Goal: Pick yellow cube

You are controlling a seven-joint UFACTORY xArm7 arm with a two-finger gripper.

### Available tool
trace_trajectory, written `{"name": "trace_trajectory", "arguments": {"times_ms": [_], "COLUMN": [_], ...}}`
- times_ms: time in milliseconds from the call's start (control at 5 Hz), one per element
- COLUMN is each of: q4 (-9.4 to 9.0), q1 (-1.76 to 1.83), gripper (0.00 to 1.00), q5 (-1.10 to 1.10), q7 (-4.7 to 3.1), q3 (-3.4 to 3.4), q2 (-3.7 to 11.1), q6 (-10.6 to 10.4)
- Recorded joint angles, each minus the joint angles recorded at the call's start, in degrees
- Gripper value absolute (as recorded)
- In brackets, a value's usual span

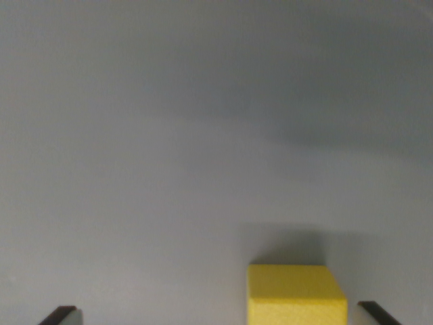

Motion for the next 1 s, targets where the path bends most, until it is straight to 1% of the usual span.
{"name": "trace_trajectory", "arguments": {"times_ms": [200,400,600,800,1000], "q4": [-1.45,-1.45,-2.77,-2.77,-3.96], "q1": [-0.58,-0.58,-1.11,-1.11,-1.58], "gripper": [0.00,0.00,0.00,0.00,0.00], "q5": [0.24,0.24,0.46,0.46,0.67], "q7": [-1.17,-1.17,-2.23,-2.23,-3.20], "q3": [-0.36,-0.36,-0.69,-0.69,-0.99], "q2": [1.14,1.14,2.19,2.19,3.14], "q6": [-2.4,-2.4,-4.6,-4.6,-6.5]}}
